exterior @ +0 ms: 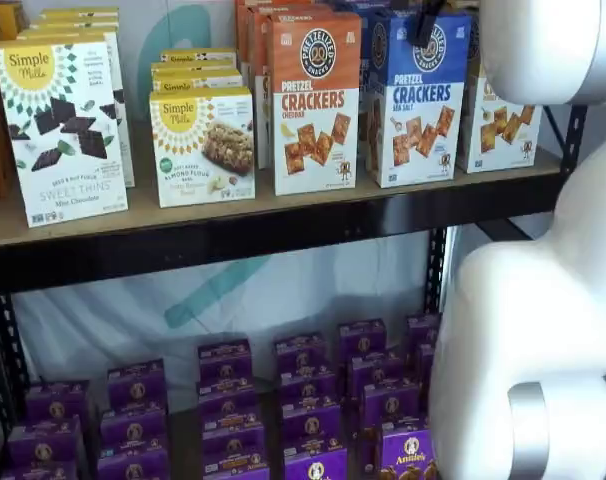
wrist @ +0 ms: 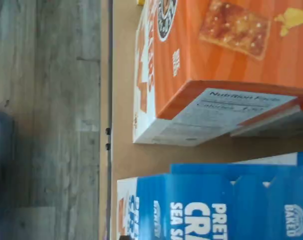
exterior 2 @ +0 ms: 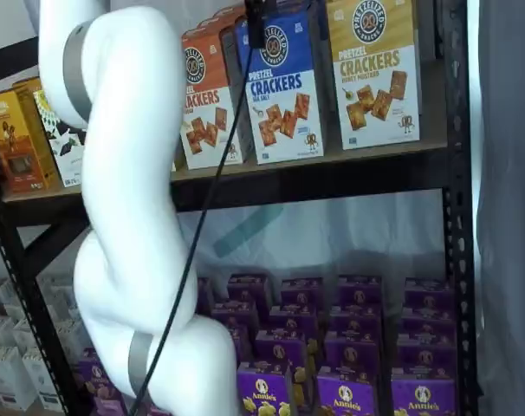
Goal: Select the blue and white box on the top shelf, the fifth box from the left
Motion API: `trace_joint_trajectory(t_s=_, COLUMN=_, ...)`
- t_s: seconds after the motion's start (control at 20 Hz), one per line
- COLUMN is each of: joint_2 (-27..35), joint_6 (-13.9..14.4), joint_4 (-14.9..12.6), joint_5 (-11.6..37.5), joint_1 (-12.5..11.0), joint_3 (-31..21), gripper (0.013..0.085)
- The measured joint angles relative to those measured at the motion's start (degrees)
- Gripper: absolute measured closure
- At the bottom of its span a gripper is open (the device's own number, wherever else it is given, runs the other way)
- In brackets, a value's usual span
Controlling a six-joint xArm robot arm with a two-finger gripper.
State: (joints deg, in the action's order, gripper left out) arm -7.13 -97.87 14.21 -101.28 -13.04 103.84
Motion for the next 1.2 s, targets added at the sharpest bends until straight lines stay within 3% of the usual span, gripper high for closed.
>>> trace_joint_trajectory(t_s=0.55, joint_2=3.27, joint_6=1.08, joint_4=-2.86, joint_5=-4.28, joint_1=2.03, joint_3=3.41, gripper=0.0130)
trace_joint_trajectory(t_s=0.9, joint_2=2.83, joint_6=1.31, joint_4=-3.12, joint_5=-3.56, joint_1=2.45, joint_3=2.30, gripper=0.0130)
trace_joint_trajectory(t_s=1.0, joint_2=2.48, joint_6=1.34, joint_4=-3.24, joint_5=-3.02, joint_1=2.59, joint_3=1.64, gripper=0.0210)
trace_joint_trajectory(t_s=1.2, joint_2=2.20, joint_6=1.42, joint_4=-3.09, joint_5=-2.64, joint_1=2.65, joint_3=1.07, gripper=0.0290)
